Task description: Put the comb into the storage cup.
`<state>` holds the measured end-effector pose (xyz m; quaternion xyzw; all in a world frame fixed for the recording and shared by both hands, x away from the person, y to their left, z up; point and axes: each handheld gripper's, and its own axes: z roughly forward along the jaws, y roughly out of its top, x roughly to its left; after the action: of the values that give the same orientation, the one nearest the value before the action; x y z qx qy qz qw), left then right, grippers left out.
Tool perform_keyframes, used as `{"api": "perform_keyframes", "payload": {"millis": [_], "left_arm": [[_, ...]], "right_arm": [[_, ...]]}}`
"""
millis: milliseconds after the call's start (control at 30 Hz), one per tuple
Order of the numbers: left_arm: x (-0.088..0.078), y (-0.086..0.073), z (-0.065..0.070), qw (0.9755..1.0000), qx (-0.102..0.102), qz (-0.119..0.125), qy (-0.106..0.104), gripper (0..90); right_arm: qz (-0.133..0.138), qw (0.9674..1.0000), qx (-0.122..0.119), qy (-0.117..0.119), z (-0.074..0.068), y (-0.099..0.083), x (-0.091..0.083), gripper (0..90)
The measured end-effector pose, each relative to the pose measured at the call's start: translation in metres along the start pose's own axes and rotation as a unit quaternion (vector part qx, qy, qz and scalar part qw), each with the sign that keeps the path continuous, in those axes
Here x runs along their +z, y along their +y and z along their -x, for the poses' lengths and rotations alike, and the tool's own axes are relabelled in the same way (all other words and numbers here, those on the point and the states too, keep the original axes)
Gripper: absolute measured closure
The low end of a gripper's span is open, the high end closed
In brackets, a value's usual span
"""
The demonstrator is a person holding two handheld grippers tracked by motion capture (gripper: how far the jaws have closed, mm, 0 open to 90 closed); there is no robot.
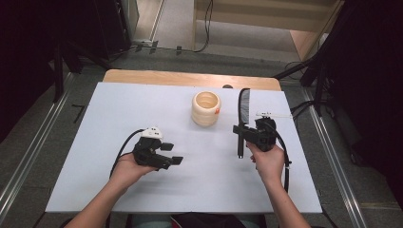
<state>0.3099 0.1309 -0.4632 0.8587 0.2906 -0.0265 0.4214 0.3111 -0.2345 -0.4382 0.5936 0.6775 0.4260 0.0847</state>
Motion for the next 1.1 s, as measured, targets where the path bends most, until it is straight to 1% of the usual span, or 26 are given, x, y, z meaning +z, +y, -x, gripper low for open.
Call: {"api": "perform_keyframes", "payload": {"millis": [100, 367, 500, 533, 767, 933, 1033, 1100], "left_arm": [[-0.004, -0.004, -0.001, 1.0000, 0.000, 0.002, 0.007, 30.4], [-0.014, -0.015, -0.003, 0.9999, 0.002, 0.000, 0.017, 30.4], [-0.020, -0.021, -0.005, 0.9998, -0.003, -0.004, 0.019, 30.4], [-0.021, -0.022, -0.005, 0.9998, -0.008, -0.003, 0.020, 30.5], [-0.033, -0.031, -0.008, 0.9994, -0.020, -0.002, 0.027, 30.4], [-0.039, -0.036, -0.012, 0.9990, -0.034, 0.000, 0.030, 30.4], [-0.042, -0.039, -0.013, 0.9988, -0.037, 0.000, 0.032, 30.4], [-0.043, -0.040, -0.013, 0.9986, -0.039, -0.001, 0.034, 30.4]], "right_arm": [[0.005, 1.0000, -0.004, 0.000, -0.001, 0.000, -0.001, 69.6], [0.015, 0.9999, -0.008, -0.001, 0.000, 0.000, -0.003, 69.6], [0.019, 0.9997, -0.012, -0.004, -0.001, 0.000, -0.003, 69.6], [0.020, 0.9997, -0.013, -0.004, -0.001, 0.000, -0.002, 69.6], [0.035, 0.9993, -0.014, -0.004, -0.002, 0.001, -0.003, 69.6], [0.047, 0.9986, -0.025, -0.005, -0.005, 0.003, -0.002, 69.6], [0.057, 0.9979, -0.031, -0.006, -0.008, 0.005, -0.001, 69.6], [0.058, 0.9977, -0.035, -0.007, -0.010, 0.006, 0.000, 69.6]]}}
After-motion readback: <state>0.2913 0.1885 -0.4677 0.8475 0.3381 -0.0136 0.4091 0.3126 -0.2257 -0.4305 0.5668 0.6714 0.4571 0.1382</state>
